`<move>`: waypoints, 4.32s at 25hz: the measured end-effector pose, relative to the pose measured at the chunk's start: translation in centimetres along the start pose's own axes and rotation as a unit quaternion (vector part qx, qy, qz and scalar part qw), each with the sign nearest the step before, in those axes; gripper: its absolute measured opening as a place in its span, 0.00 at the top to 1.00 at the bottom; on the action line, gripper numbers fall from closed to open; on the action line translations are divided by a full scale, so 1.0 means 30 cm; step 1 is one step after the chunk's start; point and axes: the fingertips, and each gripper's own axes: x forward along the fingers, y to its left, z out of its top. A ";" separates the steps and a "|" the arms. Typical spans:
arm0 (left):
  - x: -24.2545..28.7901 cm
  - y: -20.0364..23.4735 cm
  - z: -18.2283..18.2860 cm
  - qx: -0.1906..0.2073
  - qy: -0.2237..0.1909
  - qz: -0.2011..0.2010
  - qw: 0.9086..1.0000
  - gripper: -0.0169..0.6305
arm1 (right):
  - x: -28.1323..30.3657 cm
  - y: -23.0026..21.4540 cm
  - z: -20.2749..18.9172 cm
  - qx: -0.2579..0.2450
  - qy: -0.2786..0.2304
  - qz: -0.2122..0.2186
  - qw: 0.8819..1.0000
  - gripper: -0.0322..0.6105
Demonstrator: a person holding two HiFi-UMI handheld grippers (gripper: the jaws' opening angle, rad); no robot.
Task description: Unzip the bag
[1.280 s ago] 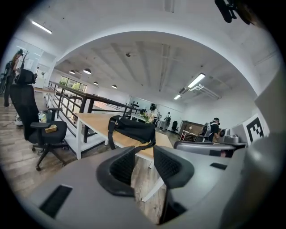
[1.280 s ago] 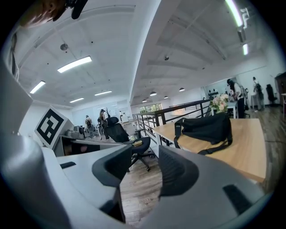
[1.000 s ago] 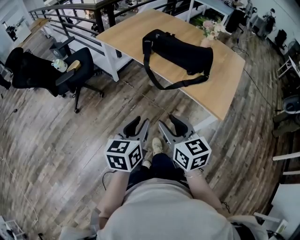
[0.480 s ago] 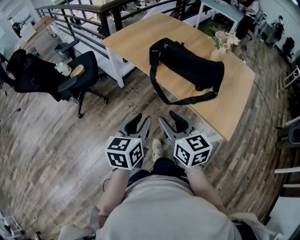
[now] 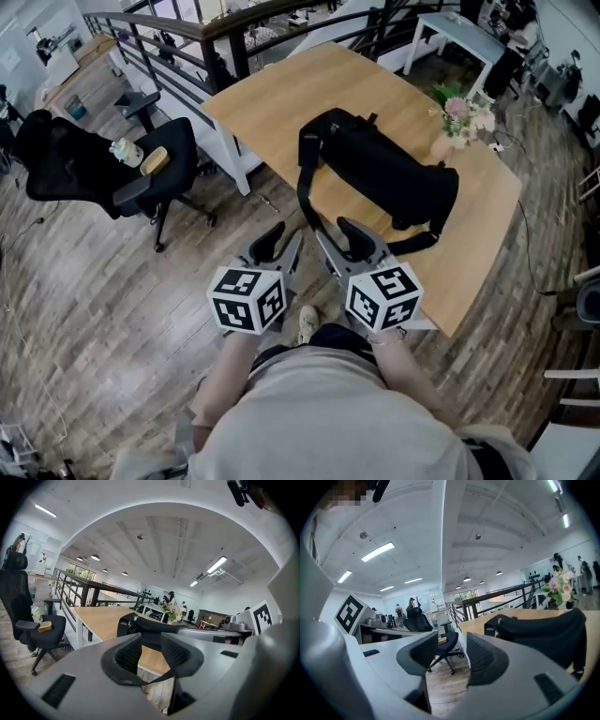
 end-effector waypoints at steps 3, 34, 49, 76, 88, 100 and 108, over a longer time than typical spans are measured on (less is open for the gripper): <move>0.080 0.021 0.030 -0.002 -0.006 0.009 1.000 0.76 | 0.044 -0.071 0.029 0.001 0.000 0.003 1.000 0.67; 0.726 0.185 0.152 0.021 0.073 -0.098 0.992 0.76 | 0.367 -0.532 0.107 0.051 -0.004 -0.103 0.993 0.68; 1.074 0.304 0.261 0.070 0.130 -0.215 0.965 0.76 | 0.600 -0.727 0.227 0.064 -0.032 -0.214 0.974 0.70; 1.181 0.399 0.048 -0.012 0.258 -0.304 0.917 0.58 | 0.614 -0.780 0.154 0.040 0.016 -0.331 0.943 0.70; 1.198 0.372 0.014 -0.004 0.275 -0.323 0.905 0.84 | 0.659 -0.791 0.136 -0.064 0.094 -0.349 0.930 0.71; 1.185 0.341 0.062 -0.008 0.272 -0.347 0.897 0.87 | 0.708 -0.771 0.112 -0.231 0.180 -0.354 0.888 0.72; 1.187 0.329 0.075 -0.010 0.272 -0.357 0.893 0.88 | 0.735 -0.772 0.098 -0.290 0.216 -0.340 0.868 0.74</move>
